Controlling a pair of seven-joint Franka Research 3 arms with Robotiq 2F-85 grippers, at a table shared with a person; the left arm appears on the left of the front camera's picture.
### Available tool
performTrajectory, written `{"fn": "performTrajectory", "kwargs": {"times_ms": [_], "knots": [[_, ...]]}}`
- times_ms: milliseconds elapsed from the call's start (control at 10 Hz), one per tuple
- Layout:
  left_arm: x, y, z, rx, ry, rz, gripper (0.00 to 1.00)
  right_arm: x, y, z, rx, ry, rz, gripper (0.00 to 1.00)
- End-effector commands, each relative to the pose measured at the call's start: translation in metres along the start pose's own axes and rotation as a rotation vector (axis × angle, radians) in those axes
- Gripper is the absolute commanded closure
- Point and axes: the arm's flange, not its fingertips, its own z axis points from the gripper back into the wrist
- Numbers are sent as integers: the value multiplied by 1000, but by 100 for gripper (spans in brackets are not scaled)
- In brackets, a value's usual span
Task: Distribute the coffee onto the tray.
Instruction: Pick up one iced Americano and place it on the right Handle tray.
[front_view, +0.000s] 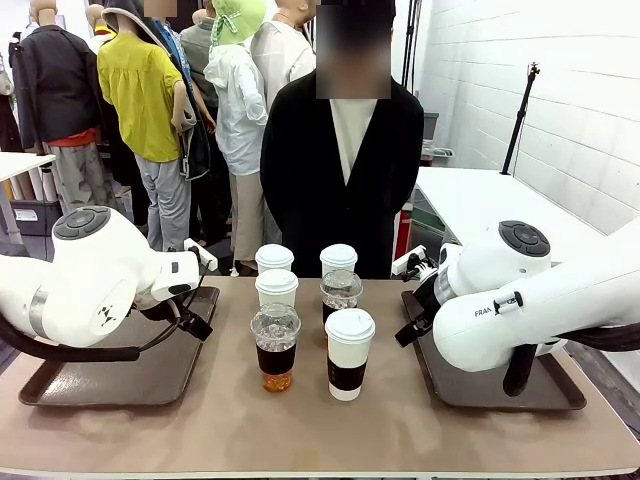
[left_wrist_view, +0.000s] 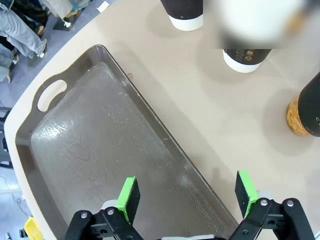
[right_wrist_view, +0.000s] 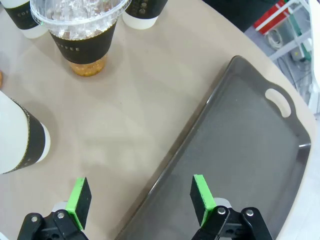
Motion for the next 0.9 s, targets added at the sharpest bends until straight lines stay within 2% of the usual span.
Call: {"fn": "performTrajectory", "kwargs": {"times_ms": [0, 200, 500, 800], "knots": [[10, 10, 10, 18, -9, -8, 0, 10, -7, 5, 17, -7, -3, 0], [28, 28, 34, 38, 7, -50, 0, 31, -13, 18, 28, -10, -16, 0], [64, 25, 80, 50, 75, -85, 0, 47, -26, 69, 24, 24, 24, 0], [91, 30, 110, 19, 120, -143, 0, 71, -33, 108, 4, 4, 64, 0]]}}
